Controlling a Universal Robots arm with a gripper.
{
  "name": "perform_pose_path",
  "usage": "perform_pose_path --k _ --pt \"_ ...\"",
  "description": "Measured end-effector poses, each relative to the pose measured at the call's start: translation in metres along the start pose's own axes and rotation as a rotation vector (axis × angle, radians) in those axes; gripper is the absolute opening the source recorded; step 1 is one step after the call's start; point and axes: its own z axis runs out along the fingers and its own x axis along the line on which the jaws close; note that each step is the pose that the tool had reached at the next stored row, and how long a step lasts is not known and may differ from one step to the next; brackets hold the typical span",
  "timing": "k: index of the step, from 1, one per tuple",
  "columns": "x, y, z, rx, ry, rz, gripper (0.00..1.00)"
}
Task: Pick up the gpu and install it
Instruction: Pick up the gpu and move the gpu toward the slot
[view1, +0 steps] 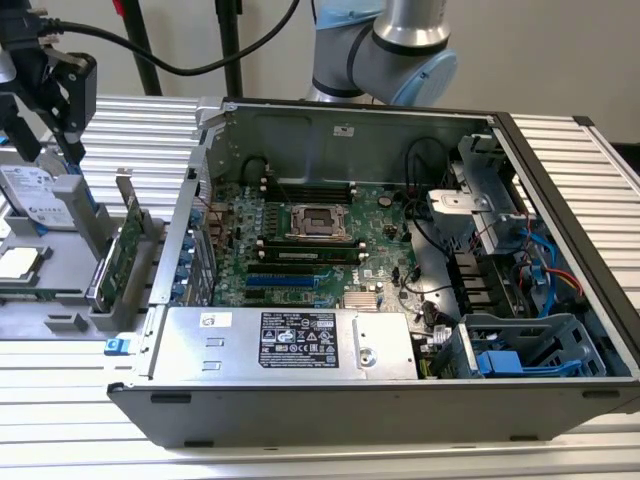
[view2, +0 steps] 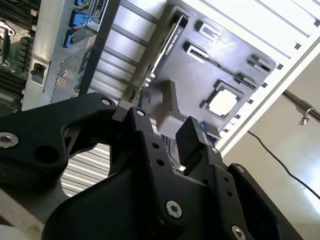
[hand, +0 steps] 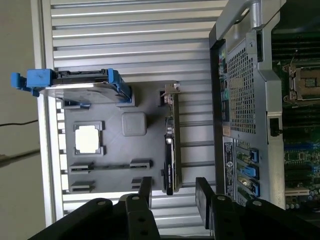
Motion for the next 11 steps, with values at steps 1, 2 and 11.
perform_pose_path --k 1,2,11 --pt "0.0000 0.0000 0.0001 0.0000 0.0000 0.000 1.00" --pt "0.0000 0.0000 0.0003 -0.0001 -0.0001 0.000 1.00" --pt "-0.0001 -0.0015 0.0040 -0.0001 -0.0001 0.000 1.00"
